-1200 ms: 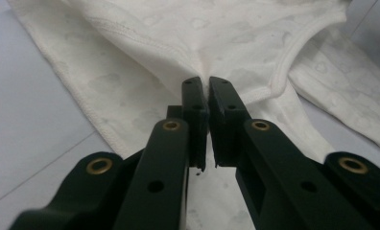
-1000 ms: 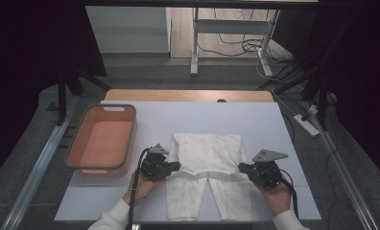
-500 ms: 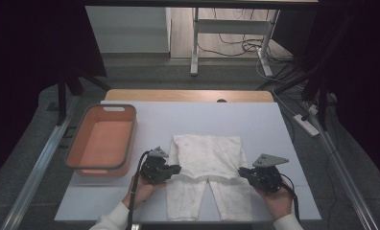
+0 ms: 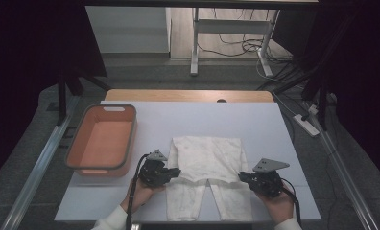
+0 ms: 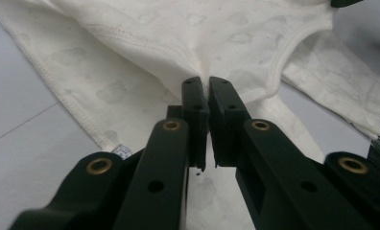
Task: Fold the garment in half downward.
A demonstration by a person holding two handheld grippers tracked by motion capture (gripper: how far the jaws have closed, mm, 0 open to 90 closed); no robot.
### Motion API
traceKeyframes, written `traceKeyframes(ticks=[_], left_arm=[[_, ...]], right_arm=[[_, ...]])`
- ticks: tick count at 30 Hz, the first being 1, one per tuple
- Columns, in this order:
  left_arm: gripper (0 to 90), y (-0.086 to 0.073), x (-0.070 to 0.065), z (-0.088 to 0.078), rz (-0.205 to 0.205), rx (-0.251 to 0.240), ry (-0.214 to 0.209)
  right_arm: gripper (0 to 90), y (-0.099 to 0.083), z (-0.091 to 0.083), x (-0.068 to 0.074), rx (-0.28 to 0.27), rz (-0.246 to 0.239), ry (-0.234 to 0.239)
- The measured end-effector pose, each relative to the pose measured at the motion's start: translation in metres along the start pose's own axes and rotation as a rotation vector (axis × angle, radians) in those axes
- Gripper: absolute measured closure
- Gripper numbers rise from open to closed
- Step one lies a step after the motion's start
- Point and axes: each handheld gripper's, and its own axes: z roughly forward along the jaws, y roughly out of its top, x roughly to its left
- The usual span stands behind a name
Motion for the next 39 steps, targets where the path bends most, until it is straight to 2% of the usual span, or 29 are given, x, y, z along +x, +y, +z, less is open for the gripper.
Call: traceKeyframes(ticks=[18, 39], left_arm=[[84.8, -0.015, -0.011, -0.008, 0.000, 0.001, -0.026], [84.5, -0.020, -0.018, -0.011, 0.014, 0.007, -0.037]], right_arm=[[84.4, -0.010, -0.010, 0.016, 0.002, -0.018, 0.011], [84.4, -0.015, -0.016, 0.022, 0.003, -0.027, 0.015]])
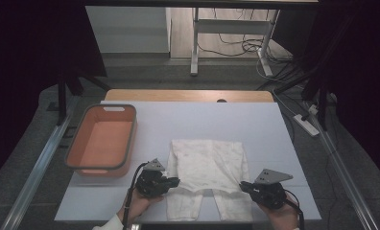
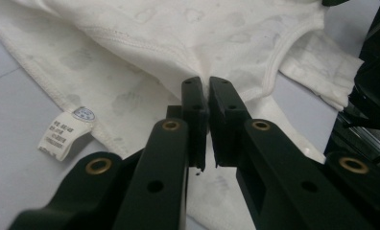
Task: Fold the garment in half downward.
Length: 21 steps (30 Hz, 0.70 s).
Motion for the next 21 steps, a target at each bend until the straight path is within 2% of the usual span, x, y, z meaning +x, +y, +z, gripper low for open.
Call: traceKeyframes(ticks=[8, 13, 21], left_arm=[[84.3, -0.007, -0.008, -0.007, 0.009, -0.006, -0.013], [84.3, -0.011, -0.010, -0.008, 0.009, 0.003, -0.017], [84.3, -0.021, -0.021, -0.011, 0.024, 0.016, -0.037]], right_arm=[[84.3, -0.006, -0.009, 0.011, -0.007, -0.012, 0.010], [84.3, -0.008, -0.013, 0.014, -0.006, -0.009, 0.015], [84.3, -0.013, -0.022, 0.022, -0.011, -0.008, 0.024]])
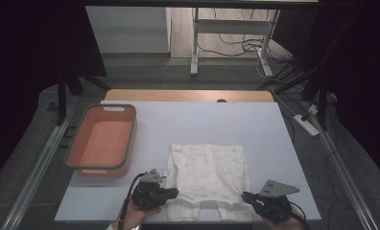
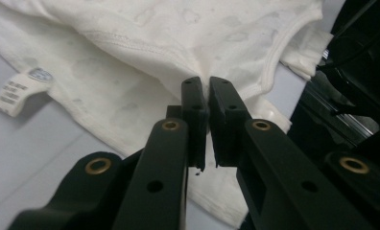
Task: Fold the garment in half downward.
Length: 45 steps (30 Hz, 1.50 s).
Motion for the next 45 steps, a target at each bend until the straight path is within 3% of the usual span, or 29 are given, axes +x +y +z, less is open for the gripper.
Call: traceKeyframes(ticks=[12, 14, 18, 21, 24, 28, 40, 45], left_arm=[[81.8, -0.012, -0.010, -0.006, 0.003, 0.003, -0.019], [73.2, -0.011, -0.010, -0.007, 0.001, -0.005, -0.016], [58.1, -0.007, -0.007, -0.011, -0.004, -0.047, 0.000], [49.4, -0.001, -0.002, -0.011, -0.011, -0.066, 0.031], [43.9, 0.005, 0.003, -0.009, -0.018, -0.078, 0.070], [40.4, 0.015, 0.011, -0.005, -0.022, -0.089, 0.107], [37.8, 0.048, 0.044, 0.010, -0.059, -0.103, 0.157], [37.6, 0.057, 0.051, 0.013, -0.060, -0.104, 0.175]], right_arm=[[82.9, -0.009, -0.011, 0.018, 0.011, -0.011, 0.023], [79.7, -0.010, -0.012, 0.018, 0.008, -0.012, 0.022], [63.2, -0.009, -0.014, 0.016, -0.019, -0.008, -0.002], [51.0, -0.006, -0.014, 0.009, -0.041, 0.003, -0.033], [46.0, -0.002, -0.013, 0.001, -0.066, 0.023, -0.057], [43.4, 0.006, -0.008, -0.010, -0.078, 0.049, -0.072], [40.6, 0.031, 0.031, -0.040, -0.041, 0.069, -0.091], [40.2, 0.040, 0.043, -0.053, -0.037, 0.087, -0.109]])
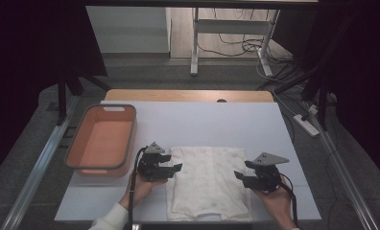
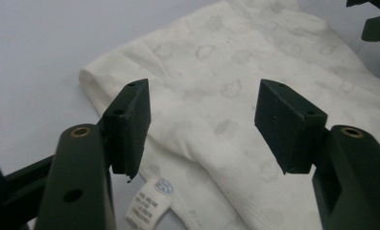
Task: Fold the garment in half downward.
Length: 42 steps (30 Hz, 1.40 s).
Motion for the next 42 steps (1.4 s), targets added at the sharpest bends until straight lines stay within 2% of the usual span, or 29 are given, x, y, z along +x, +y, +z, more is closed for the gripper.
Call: traceKeyframes(ticks=[2, 7, 13, 17, 24, 29, 34, 38, 42], left_arm=[[37.6, 0.004, 0.001, 0.002, 0.003, -0.002, 0.006], [37.6, 0.014, 0.005, 0.005, 0.017, -0.004, 0.023], [37.6, 0.023, 0.011, 0.007, 0.008, -0.015, 0.034], [37.6, 0.029, 0.018, 0.011, -0.004, 0.000, 0.063], [37.6, 0.039, 0.033, 0.028, -0.013, 0.026, 0.085], [37.6, 0.047, 0.045, 0.040, -0.021, 0.036, 0.095], [37.6, 0.048, 0.054, 0.052, -0.042, 0.053, 0.097], [37.6, 0.047, 0.053, 0.056, -0.009, 0.094, 0.095], [37.7, 0.045, 0.055, 0.056, -0.012, 0.102, 0.095]], right_arm=[[40.0, 0.004, 0.004, -0.003, -0.006, 0.011, -0.002], [39.7, 0.015, 0.015, -0.006, -0.003, -0.003, -0.012], [39.1, 0.022, 0.023, -0.016, -0.002, 0.012, -0.027], [38.3, 0.026, 0.030, -0.024, 0.009, 0.027, -0.036], [37.0, 0.030, 0.043, -0.036, 0.045, 0.015, -0.075], [36.5, 0.035, 0.052, -0.047, 0.062, 0.025, -0.075], [36.5, 0.037, 0.061, -0.057, 0.075, 0.037, -0.089], [36.5, 0.037, 0.070, -0.064, 0.094, 0.050, -0.084], [36.4, 0.035, 0.078, -0.068, 0.125, 0.051, -0.083]])
